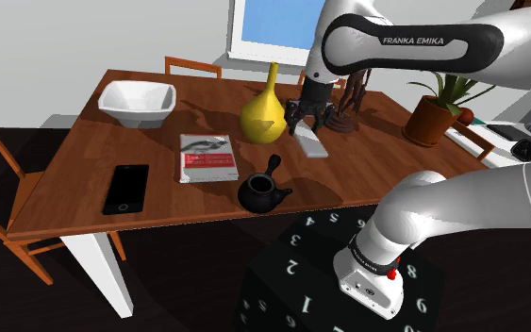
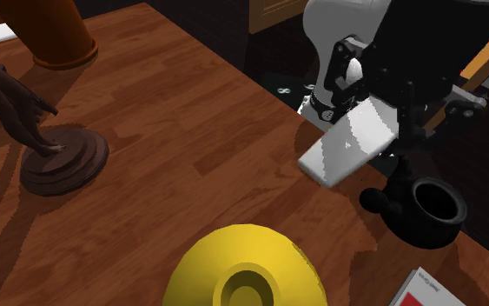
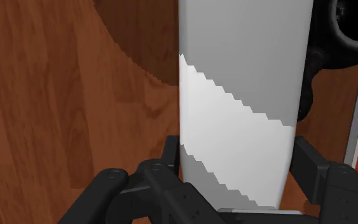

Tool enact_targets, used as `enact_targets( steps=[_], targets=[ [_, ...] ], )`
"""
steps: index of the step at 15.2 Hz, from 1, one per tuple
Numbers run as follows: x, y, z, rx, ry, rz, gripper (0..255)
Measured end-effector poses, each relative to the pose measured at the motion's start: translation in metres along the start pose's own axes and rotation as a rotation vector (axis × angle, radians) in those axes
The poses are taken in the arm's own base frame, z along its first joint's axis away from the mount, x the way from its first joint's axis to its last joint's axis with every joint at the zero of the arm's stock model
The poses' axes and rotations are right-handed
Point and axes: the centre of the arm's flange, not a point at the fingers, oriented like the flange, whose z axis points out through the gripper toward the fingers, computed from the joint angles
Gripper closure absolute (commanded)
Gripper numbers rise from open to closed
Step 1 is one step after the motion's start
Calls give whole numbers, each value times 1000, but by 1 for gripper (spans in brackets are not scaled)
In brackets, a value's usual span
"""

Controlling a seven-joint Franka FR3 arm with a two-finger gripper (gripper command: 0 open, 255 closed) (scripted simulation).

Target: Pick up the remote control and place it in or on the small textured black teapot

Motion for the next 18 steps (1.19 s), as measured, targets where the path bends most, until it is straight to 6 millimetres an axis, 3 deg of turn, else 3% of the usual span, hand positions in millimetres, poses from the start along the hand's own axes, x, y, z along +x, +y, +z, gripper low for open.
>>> enact_targets(
  steps=[8, 13, 18],
  targets=[
    [-54, -92, -1, 0, 0, 0, 255],
    [-64, -104, 21, 0, -1, 1, 255],
    [-64, -103, 48, 0, -1, 1, 255]
  ],
)
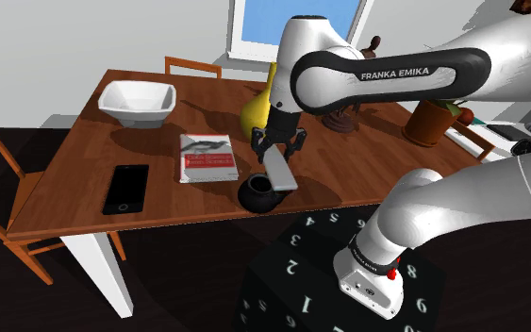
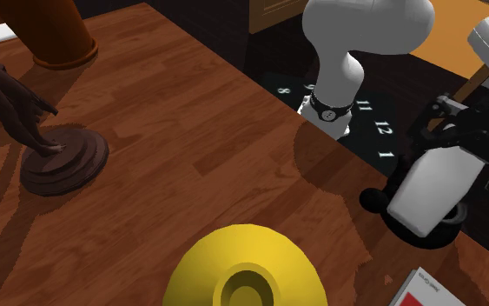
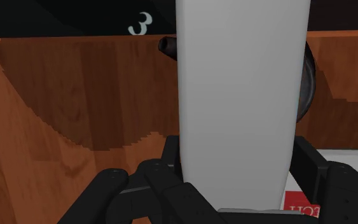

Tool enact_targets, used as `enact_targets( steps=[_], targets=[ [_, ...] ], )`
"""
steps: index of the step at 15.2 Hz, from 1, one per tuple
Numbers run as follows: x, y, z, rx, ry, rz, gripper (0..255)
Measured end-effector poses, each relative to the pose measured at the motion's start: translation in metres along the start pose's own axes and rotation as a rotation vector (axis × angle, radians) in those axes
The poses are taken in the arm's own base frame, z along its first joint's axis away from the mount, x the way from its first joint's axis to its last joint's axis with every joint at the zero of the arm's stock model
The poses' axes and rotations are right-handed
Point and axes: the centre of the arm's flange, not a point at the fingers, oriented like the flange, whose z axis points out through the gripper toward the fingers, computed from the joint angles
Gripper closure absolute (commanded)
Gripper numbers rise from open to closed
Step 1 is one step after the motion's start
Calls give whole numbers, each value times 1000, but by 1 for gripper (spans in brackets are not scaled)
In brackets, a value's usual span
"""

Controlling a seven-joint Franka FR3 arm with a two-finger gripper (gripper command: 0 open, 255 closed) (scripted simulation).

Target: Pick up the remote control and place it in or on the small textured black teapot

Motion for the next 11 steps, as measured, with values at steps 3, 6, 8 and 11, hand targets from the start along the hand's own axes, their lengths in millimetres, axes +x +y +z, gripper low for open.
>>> enact_targets(
  steps=[3, 6, 8, 11],
  targets=[
    [-1, -1, 15, 0, 0, 0, 255],
    [0, -1, 23, 0, 0, 0, 255],
    [0, -2, 24, 0, 0, 0, 255],
    [0, -2, 24, 0, 0, 0, 255]
  ],
)
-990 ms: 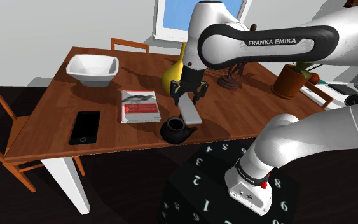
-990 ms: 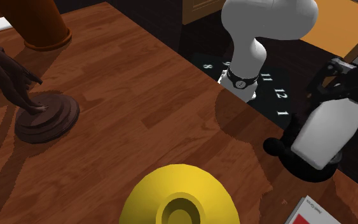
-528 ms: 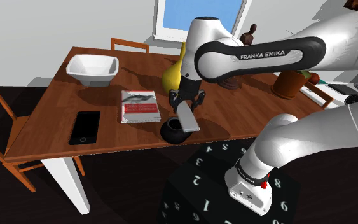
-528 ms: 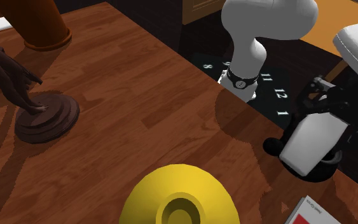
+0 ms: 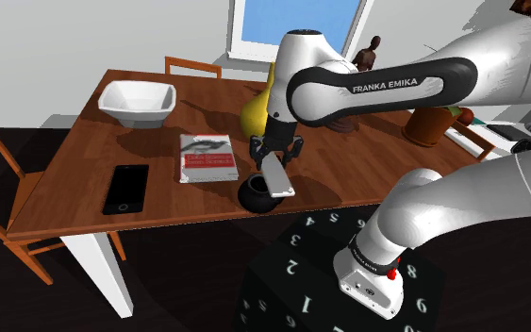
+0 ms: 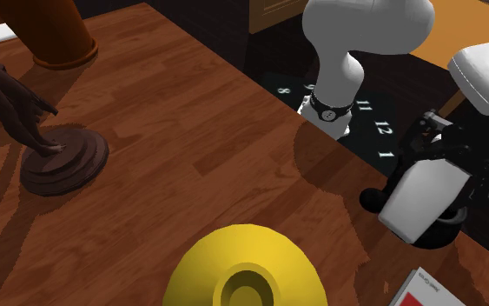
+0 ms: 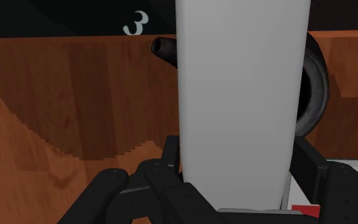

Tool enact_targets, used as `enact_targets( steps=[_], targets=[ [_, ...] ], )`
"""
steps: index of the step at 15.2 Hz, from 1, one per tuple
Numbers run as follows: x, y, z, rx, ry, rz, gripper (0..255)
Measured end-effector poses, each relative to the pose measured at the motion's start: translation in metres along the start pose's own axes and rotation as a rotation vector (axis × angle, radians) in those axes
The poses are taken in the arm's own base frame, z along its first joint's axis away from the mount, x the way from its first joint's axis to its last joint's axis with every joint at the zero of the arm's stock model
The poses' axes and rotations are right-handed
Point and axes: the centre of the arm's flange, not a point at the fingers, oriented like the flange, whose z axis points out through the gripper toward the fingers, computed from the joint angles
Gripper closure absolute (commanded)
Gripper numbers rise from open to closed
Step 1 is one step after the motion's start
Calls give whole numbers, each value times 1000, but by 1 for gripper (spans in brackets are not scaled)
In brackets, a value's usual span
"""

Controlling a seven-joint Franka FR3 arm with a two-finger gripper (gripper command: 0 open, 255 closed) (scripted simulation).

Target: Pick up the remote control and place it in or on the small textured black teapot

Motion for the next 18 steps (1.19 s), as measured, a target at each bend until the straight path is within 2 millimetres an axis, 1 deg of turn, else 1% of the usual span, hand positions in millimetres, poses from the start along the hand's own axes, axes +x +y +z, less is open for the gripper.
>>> enact_targets(
  steps=[1, 7, 8, 10, 11, 12, 18],
  targets=[
    [0, 0, 0, 0, 0, 0, 0],
    [0, 0, 0, 0, 0, 0, 0],
    [0, -1, -6, 1, 1, 0, 0],
    [1, 2, -30, 2, 2, 0, 0],
    [-1, 1, -40, 2, 1, 0, 0],
    [0, 0, -46, 1, 1, 0, 0],
    [0, 0, -50, 0, 0, 0, 0]
  ],
)
